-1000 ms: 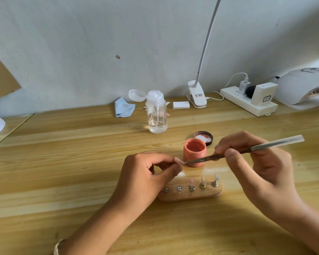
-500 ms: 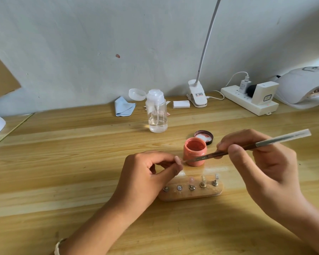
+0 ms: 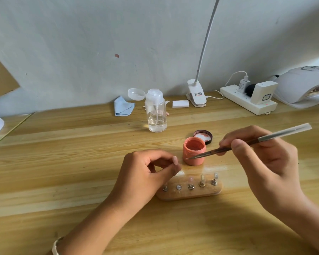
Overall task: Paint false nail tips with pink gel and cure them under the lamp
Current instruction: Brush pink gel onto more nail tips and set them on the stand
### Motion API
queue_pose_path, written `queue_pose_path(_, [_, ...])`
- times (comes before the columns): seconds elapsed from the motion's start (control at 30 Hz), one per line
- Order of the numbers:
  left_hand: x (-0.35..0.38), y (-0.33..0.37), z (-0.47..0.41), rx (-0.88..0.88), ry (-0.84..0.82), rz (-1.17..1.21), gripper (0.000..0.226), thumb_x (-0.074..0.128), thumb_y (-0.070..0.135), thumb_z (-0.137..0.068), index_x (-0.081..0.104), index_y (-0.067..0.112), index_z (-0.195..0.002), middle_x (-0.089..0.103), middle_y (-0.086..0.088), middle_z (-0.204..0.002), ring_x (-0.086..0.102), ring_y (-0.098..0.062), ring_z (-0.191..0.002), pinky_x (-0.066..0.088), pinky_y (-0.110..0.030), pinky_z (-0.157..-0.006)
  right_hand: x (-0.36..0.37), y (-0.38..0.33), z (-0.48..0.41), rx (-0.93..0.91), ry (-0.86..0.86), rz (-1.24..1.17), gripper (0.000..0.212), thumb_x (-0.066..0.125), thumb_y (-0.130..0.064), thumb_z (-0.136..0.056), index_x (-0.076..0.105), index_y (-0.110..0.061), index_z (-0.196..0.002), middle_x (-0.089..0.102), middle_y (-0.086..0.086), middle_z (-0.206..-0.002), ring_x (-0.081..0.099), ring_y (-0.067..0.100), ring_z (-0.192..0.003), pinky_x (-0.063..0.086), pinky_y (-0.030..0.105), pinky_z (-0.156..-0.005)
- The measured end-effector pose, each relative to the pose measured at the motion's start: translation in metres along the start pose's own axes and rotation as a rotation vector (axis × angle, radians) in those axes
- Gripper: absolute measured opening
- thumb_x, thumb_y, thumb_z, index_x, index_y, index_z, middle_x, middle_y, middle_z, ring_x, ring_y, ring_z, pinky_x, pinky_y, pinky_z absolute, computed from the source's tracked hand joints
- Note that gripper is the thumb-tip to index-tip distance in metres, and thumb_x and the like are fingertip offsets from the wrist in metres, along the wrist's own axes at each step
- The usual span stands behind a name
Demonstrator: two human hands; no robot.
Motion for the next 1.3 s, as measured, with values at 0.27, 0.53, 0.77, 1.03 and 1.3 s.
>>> queue_pose_path(0.27, [0.026,-0.025,0.003,-0.190,-0.277,0.072,0.016,0.090,0.032,-0.061,0.077,0.029,-0.069,0.074,0.010,-0.089,0.070,-0.008,-0.080,0.054,-0.022,-0.069,-0.009,0.013,-0.003,0.063,0.075,-0.035,0.016,0.056,-0.021,-0.092,0.068,-0.015,-0.083,0.071,-0.002,-0.079,0.069,0.025,-0.076,0.052,0.033,-0.076])
queue_pose_path(0.53, [0.028,-0.031,0.001,-0.175,-0.320,-0.105,0.028,0.080,0.054,-0.050,0.076,0.037,-0.071,0.068,0.009,-0.091,0.065,-0.020,-0.083,0.048,-0.029,-0.069,-0.008,0.015,-0.003,0.057,0.059,-0.007,0.018,0.056,-0.020,-0.093,0.068,-0.011,-0.083,0.070,-0.003,-0.078,0.068,0.024,-0.076,0.050,0.027,-0.075])
queue_pose_path(0.77, [0.009,-0.029,-0.003,-0.216,-0.461,-0.226,0.039,0.082,0.050,-0.046,0.073,0.038,-0.083,0.063,0.016,-0.096,0.055,-0.003,-0.102,0.040,-0.023,-0.093,-0.008,0.015,-0.003,0.060,0.057,0.000,0.017,0.056,-0.020,-0.092,0.068,-0.011,-0.083,0.070,-0.004,-0.077,0.068,0.022,-0.075,0.050,0.026,-0.075])
queue_pose_path(1.03, [0.012,-0.033,-0.001,-0.272,-0.478,-0.109,0.021,0.092,0.013,-0.058,0.078,0.024,-0.069,0.068,-0.007,-0.085,0.061,-0.015,-0.078,0.045,-0.030,-0.074,-0.007,0.016,-0.003,0.068,0.054,0.008,0.017,0.056,-0.021,-0.093,0.068,-0.012,-0.083,0.071,-0.005,-0.076,0.068,0.017,-0.074,0.048,0.019,-0.074])
queue_pose_path(1.3, [0.013,-0.028,-0.003,-0.210,-0.428,-0.159,0.016,0.082,0.020,-0.055,0.077,0.026,-0.068,0.068,-0.002,-0.087,0.064,-0.026,-0.086,0.050,-0.041,-0.081,-0.010,0.015,-0.005,0.078,0.079,0.058,0.016,0.056,-0.022,-0.092,0.068,-0.016,-0.083,0.071,-0.006,-0.076,0.068,0.015,-0.075,0.049,0.018,-0.074])
Point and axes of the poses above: each hand's wrist, its own z-axis away from the middle knuckle, its own x-axis out of the palm, y = z × x, the point moved 10 cm from there along -z, towards the middle knuckle
